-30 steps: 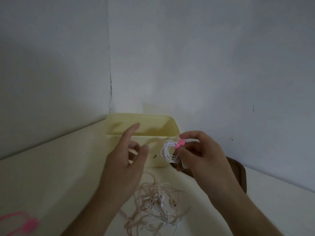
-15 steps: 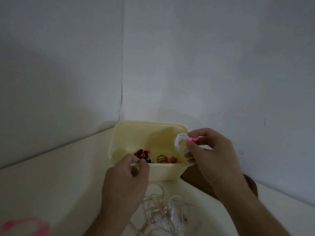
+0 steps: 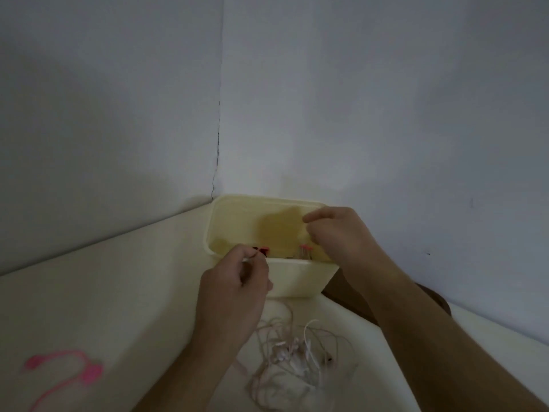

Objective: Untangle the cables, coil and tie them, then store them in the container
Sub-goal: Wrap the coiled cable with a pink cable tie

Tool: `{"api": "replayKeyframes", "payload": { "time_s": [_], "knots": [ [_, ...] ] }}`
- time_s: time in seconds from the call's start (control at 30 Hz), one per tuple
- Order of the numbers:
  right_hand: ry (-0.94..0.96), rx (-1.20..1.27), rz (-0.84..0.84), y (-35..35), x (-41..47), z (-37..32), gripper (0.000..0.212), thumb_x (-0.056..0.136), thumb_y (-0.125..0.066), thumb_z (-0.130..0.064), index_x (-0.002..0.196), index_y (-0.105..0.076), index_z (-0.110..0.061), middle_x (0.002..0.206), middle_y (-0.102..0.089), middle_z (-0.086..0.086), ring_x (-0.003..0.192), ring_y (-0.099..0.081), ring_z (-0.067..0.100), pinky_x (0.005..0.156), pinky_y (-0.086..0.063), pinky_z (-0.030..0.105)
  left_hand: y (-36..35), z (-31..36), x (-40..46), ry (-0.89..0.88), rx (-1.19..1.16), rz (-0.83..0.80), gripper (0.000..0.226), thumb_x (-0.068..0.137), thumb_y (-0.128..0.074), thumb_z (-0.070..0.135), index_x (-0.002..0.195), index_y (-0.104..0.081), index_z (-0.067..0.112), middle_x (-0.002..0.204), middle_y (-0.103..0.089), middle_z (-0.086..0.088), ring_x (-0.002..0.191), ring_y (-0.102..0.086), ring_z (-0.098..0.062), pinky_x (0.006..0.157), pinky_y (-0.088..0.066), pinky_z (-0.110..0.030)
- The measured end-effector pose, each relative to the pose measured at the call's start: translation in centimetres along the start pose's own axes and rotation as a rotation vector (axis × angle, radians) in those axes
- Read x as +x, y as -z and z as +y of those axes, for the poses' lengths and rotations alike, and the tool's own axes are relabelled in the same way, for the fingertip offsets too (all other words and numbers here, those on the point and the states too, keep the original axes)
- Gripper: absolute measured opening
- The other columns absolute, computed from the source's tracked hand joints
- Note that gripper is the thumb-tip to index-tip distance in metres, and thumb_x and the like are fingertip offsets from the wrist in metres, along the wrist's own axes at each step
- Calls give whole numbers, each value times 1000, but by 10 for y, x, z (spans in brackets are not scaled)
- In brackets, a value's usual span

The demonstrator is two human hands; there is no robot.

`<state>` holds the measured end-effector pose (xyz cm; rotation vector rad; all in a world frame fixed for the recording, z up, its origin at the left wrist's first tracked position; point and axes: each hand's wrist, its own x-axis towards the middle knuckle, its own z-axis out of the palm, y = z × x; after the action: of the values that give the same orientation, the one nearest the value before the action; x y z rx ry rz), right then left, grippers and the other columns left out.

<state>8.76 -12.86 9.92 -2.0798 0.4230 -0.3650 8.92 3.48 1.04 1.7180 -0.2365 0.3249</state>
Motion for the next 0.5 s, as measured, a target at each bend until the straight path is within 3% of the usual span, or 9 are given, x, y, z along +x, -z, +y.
{"api": "replayKeyframes", "payload": {
  "time_s": [0.07, 0.13, 0.2, 0.27, 0.3, 0.4, 0.5],
  "knots": [
    [89, 21, 83, 11, -20, 5, 30, 95, -56, -4, 97, -78, -24, 92, -76, -7, 72, -73, 4, 57, -50, 13, -1, -2, 3, 12, -53, -17, 14, 99, -62, 23, 97, -70, 34, 78, -77, 10, 69, -69, -6, 64, -54, -33],
    [183, 44, 173, 22, -39, 15, 33, 93, -55, 0, 89, -76, -25, 88, -78, -7, 79, -74, 5, 67, -57, 21, 0, -5, 6, 26, -86, -45, 21, 97, -62, 24, 108, -69, 41, 87, -78, 14, 77, -71, -9, 68, -55, -37],
    [206, -3, 156, 32, -55, 27, 35, 87, -53, 6, 85, -74, -22, 78, -77, -2, 70, -71, 3, 64, -57, 23, 0, -7, 8, 1, -121, -68, 29, 94, -60, 29, 117, -66, 45, 96, -78, 16, 90, -72, -11, 78, -59, -45],
    [153, -126, 1, 40, -67, 41, 39, 82, -51, 11, 82, -73, -21, 73, -75, -2, 62, -68, 1, 56, -53, 19, -1, -7, 5, -48, -127, -75, 34, 95, -61, 27, 123, -64, 46, 102, -77, 16, 97, -71, -13, 90, -59, -48],
    [130, -239, -103, 41, -69, 48, 41, 82, -51, 11, 84, -74, -23, 76, -75, -5, 67, -69, 1, 59, -55, 19, -1, -8, 3, -87, -118, -71, 36, 97, -63, 22, 124, -63, 45, 101, -76, 15, 97, -70, -13, 90, -58, -43],
    [113, -586, -385, 46, -74, 65, 43, 87, -58, 4, 97, -72, -35, 96, -73, -16, 90, -70, 3, 80, -64, 29, -3, -3, -10, -186, -69, -156, 28, 97, -65, 11, 108, -68, 37, 87, -72, 8, 85, -67, -13, 79, -54, -30],
    [120, -816, -584, 49, -80, 68, 42, 88, -67, -3, 113, -66, -37, 116, -63, -18, 107, -63, 5, 92, -62, 34, -8, -1, -21, -182, -82, -357, 15, 87, -62, 14, 89, -72, 25, 73, -69, 2, 72, -66, -17, 72, -55, -39]
  ]
}}
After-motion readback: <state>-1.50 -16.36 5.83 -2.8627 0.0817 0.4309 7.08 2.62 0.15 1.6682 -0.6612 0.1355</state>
